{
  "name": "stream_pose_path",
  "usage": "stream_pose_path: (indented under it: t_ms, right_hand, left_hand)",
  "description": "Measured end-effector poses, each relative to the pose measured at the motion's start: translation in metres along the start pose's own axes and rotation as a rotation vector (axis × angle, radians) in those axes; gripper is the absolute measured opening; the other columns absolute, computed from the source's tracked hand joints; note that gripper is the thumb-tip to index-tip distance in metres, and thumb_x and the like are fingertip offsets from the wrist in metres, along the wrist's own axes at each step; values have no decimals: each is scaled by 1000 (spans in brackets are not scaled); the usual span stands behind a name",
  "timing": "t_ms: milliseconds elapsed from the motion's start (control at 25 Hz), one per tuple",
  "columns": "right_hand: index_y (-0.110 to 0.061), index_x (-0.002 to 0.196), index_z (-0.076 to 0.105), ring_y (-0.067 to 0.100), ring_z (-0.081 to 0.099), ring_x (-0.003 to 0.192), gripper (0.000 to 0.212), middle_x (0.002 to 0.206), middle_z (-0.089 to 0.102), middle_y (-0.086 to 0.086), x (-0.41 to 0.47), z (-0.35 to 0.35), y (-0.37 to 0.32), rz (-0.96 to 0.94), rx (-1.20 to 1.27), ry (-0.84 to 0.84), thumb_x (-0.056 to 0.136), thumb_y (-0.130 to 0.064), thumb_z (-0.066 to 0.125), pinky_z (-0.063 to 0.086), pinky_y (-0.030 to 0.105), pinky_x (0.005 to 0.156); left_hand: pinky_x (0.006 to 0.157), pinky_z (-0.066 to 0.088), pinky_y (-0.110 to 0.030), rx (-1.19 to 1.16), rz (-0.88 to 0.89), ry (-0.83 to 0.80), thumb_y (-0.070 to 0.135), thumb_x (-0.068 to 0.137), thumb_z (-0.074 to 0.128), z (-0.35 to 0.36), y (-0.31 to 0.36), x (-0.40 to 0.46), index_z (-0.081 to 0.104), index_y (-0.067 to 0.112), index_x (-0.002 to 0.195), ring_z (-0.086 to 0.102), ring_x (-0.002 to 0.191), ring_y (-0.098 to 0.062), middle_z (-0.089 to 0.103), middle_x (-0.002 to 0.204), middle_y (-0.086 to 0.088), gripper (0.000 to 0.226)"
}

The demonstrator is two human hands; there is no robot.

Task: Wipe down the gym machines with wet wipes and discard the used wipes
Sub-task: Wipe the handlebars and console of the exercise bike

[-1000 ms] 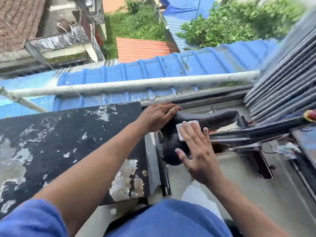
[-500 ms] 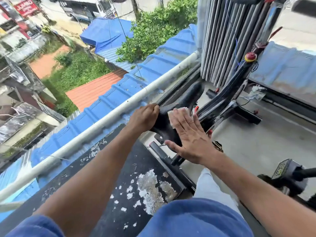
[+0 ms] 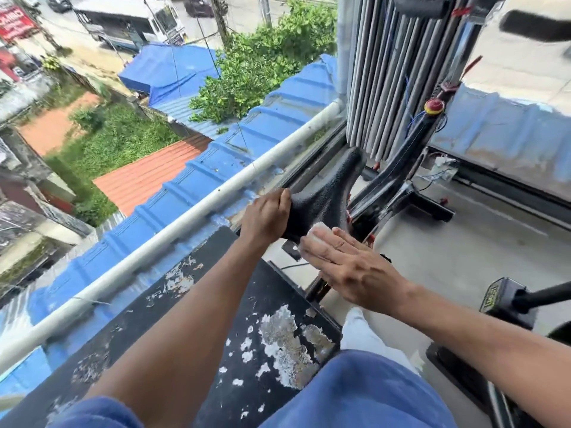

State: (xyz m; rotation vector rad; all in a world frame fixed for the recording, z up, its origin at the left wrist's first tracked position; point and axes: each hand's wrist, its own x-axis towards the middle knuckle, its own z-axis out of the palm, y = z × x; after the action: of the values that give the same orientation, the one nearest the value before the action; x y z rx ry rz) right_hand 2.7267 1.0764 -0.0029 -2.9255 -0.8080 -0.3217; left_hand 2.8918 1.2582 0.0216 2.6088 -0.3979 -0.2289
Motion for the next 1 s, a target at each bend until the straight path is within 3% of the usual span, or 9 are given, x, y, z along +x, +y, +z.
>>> stream_pose_path:
  t_ms: [80,200,320,440,640,760,880,1000]
  right_hand:
    - [-16,159,33,24,13,157,58,168,23,3,-11,0,1,43,64,50,105,-24,50,23,49,125]
    - [-18,161,27,24,6,158,64,170,16,4,8,1,-12,269,168,80,104,-38,49,20,51,126]
    - [-19,160,32,28,5,158,65,170,17,5,4,13,-28,224,108,91,102,-42,52,15,53,127]
    - [-19,158,37,31,11,157,63,169,20,6,-30,21,-28,158,155,145,101,-37,58,20,53,125]
    - [-13,157,37,28,9,158,63,168,24,5,15,14,-30,395,277,204,103,-41,52,17,55,125]
    - [-10,156,39,27,12,157,64,167,27,2,8,21,-36,283,182,198,102,-43,54,17,56,125]
    - [-10,158,33,31,18,156,66,168,25,4,-42,41,-44,199,180,196,104,-41,53,29,59,120]
    - [-4,159,24,37,15,156,66,169,17,15,-43,48,-46,322,301,243,106,-37,46,29,62,119]
  left_hand:
    - [101,44,-39,-14,72,19,49,111,29,1,-3,-3,69,29,117,58,127,-26,68,135,2,45]
    - [106,45,-34,5,260,41,51,110,29,-4,-8,-7,58,41,142,54,132,-13,59,145,16,44]
    - [113,43,-36,96,430,0,56,110,23,-3,-17,-10,42,45,154,50,138,-15,48,155,17,50]
    - [116,41,-38,131,520,-5,55,111,22,-2,-25,-6,37,45,157,49,139,-17,45,159,14,50]
    - [112,45,-38,97,527,76,48,112,30,2,-22,-10,47,40,153,53,136,-16,51,155,13,46]
    - [110,46,-35,86,531,101,47,111,30,1,-21,-12,50,38,152,54,134,-16,52,153,14,46]
    - [108,48,-34,83,533,121,47,112,31,2,-22,-13,50,39,151,54,133,-15,52,152,16,45]
    - [107,49,-38,60,540,135,46,112,30,3,-22,-12,52,36,150,56,132,-16,54,151,15,45]
